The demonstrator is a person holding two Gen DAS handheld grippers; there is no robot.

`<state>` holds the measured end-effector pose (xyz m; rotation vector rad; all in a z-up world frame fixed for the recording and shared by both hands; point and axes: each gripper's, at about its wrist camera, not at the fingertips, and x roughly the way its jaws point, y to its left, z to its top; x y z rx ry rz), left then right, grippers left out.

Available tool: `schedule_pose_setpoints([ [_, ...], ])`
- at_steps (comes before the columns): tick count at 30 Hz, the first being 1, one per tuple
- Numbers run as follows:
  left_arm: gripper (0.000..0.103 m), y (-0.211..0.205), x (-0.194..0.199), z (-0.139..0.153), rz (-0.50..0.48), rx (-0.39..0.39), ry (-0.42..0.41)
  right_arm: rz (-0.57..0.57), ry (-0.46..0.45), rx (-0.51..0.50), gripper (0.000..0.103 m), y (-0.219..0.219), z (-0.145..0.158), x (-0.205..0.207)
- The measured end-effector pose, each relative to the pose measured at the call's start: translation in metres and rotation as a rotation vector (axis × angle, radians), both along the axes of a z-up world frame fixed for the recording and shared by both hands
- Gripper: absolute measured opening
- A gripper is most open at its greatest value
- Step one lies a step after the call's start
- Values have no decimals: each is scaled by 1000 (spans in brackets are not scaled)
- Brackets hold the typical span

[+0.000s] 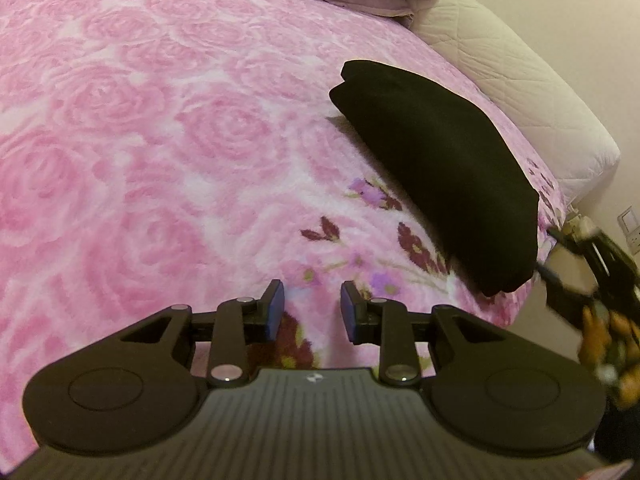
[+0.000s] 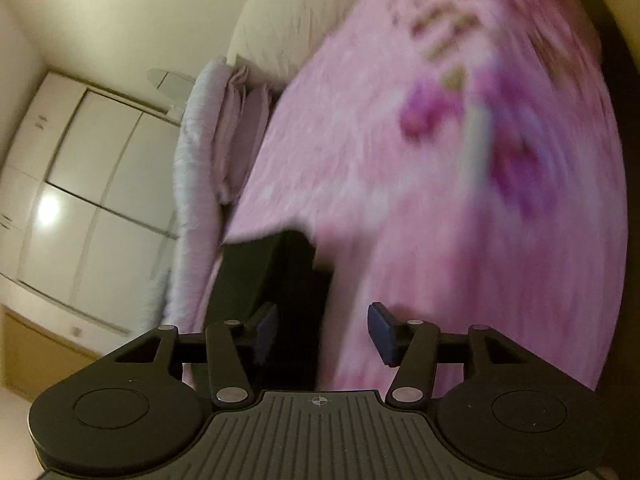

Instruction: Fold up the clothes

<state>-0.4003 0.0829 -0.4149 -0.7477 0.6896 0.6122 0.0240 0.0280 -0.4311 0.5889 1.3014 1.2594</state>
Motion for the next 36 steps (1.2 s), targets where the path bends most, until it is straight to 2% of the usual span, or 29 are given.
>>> schedule_pose_setpoints([
  [5,26,4,6,0,8,-8,-19,82,267,-20,55,-18,-19,-38],
  [6,26,5,7,1,10,-12,-24,79,288,-26,60,-15,-20,-43],
  [7,26,5,7,1,10,-17,-29,70,294,-30,76,-12,-20,-46],
  [8,26,6,7,1,11,-22,-34,60,300,-34,83,-10,-20,-50],
  [13,26,9,8,-2,20,-38,-48,89,278,-50,83,13,-16,-62],
  [16,26,11,10,-2,25,-45,-58,96,210,-64,82,28,-14,-73],
  [18,26,13,11,-3,27,-53,-63,101,138,-83,56,35,-10,-79],
  [19,26,14,12,-3,28,-56,-65,113,100,-88,27,38,-10,-80],
  [22,26,15,15,-1,22,-61,-65,198,12,-60,17,42,-6,-73],
  [25,26,15,18,0,6,-84,-78,284,-168,-40,17,42,15,-54],
  [29,26,12,26,-3,-8,-133,-121,355,-297,-94,17,37,28,-8],
  [32,26,10,32,-6,-14,-166,-147,365,-317,-114,18,39,30,17],
  [36,26,7,39,-12,-12,-203,-173,304,-279,-116,31,33,25,25],
])
